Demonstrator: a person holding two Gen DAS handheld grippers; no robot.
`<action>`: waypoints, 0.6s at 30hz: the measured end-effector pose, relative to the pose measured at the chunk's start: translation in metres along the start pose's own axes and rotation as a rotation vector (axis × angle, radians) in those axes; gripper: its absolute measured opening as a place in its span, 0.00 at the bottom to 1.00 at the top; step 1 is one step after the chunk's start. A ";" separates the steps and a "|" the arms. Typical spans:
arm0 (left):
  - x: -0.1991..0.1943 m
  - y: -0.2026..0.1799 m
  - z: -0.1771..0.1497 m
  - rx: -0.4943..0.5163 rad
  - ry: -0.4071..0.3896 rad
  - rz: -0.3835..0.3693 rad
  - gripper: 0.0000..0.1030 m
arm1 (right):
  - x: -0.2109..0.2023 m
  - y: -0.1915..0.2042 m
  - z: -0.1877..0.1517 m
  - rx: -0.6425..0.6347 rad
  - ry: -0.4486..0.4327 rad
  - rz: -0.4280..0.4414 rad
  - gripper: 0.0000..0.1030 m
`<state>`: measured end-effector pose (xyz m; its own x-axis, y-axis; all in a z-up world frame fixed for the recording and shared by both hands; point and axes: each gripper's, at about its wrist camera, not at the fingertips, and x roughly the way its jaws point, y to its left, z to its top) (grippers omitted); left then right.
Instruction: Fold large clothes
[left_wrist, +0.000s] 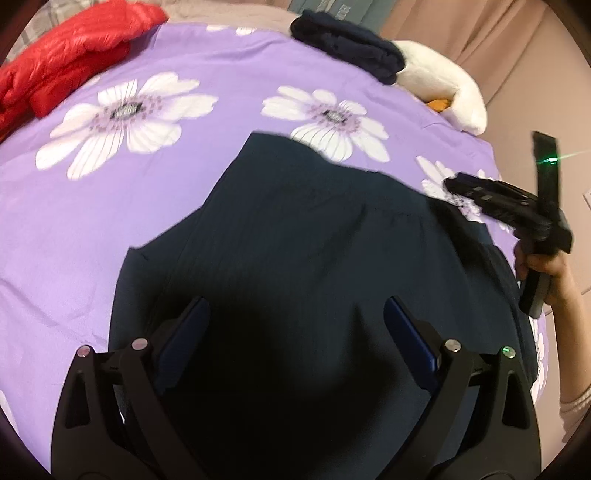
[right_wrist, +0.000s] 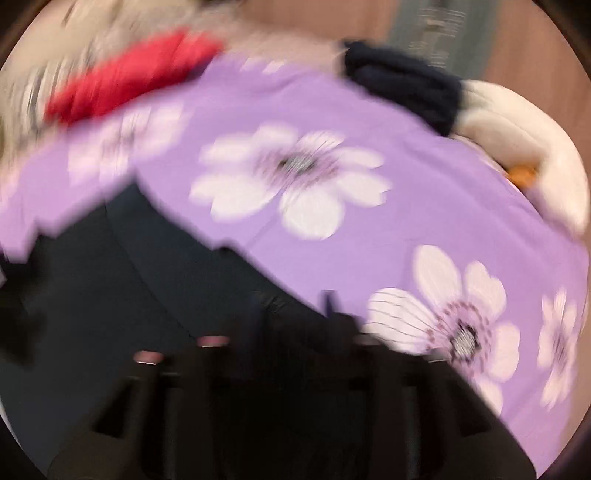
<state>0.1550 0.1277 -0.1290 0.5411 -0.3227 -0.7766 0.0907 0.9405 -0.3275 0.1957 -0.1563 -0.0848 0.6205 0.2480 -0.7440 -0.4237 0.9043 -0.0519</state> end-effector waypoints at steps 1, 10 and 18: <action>-0.003 -0.005 0.001 0.017 -0.014 0.003 0.94 | -0.017 -0.008 -0.005 0.051 -0.028 0.030 0.47; 0.028 -0.045 -0.007 0.168 0.005 0.131 0.94 | -0.003 -0.011 -0.073 0.122 0.146 0.044 0.47; 0.033 -0.031 -0.020 0.178 0.028 0.248 0.95 | -0.013 -0.051 -0.097 0.311 0.167 -0.187 0.44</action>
<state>0.1538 0.0855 -0.1553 0.5424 -0.0813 -0.8362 0.1054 0.9940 -0.0282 0.1451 -0.2389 -0.1375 0.5413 0.0319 -0.8402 -0.0775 0.9969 -0.0121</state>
